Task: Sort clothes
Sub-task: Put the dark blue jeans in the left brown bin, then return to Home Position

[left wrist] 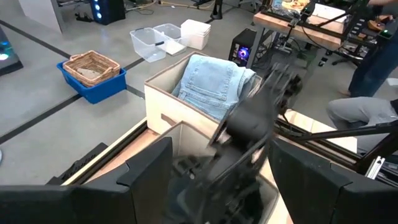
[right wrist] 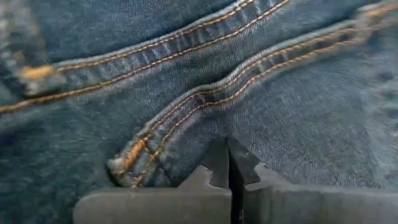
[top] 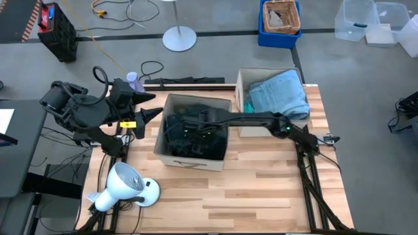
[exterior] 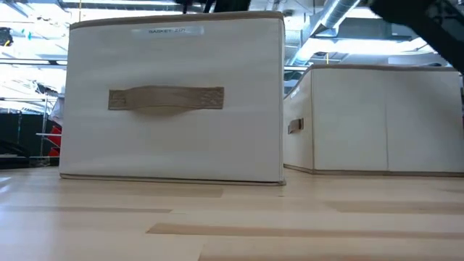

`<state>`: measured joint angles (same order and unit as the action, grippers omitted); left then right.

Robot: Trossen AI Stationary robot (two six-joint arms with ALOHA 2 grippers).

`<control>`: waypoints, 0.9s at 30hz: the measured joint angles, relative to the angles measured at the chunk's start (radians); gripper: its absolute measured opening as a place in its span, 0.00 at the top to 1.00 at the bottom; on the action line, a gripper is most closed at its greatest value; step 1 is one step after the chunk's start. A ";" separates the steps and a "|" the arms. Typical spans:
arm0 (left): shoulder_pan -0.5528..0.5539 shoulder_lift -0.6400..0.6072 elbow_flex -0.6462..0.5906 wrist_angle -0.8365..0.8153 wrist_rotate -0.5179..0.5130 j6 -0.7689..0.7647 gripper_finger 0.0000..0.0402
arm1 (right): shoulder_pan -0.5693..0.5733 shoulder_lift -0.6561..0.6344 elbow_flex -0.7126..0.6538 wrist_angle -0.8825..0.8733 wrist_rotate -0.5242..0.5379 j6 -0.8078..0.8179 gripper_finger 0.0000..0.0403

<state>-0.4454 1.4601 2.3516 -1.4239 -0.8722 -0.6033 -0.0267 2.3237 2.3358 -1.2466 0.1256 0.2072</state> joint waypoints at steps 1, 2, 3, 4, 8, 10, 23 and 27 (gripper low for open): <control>0.000 0.000 0.000 0.000 0.000 0.000 0.36 | -0.007 0.023 -0.001 0.004 -0.023 0.012 1.00; 0.000 0.000 0.000 0.000 0.000 0.000 0.36 | -0.014 0.044 -0.001 0.011 -0.047 0.023 1.00; 0.000 0.000 0.000 0.000 0.000 0.000 0.36 | -0.019 0.062 -0.001 0.016 -0.067 0.032 1.00; 0.000 0.000 0.000 0.000 0.000 0.000 0.36 | -0.025 0.077 -0.001 0.018 -0.087 0.037 1.00; 0.000 0.000 0.000 0.000 0.000 0.000 0.36 | -0.038 0.124 0.001 0.030 -0.153 0.059 1.00; 0.000 0.000 0.000 -0.001 0.000 0.000 0.36 | -0.038 0.132 0.001 0.037 -0.169 0.058 1.00; 0.000 0.000 0.000 -0.001 0.002 0.000 0.36 | -0.033 -0.127 -0.001 0.128 -0.095 0.057 1.00; 0.000 0.000 0.000 -0.001 0.002 0.000 0.36 | -0.017 -0.254 -0.003 0.141 -0.046 0.044 1.00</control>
<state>-0.4454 1.4597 2.3516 -1.4246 -0.8703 -0.6029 -0.0438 2.0692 2.3329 -1.1058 0.0800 0.2516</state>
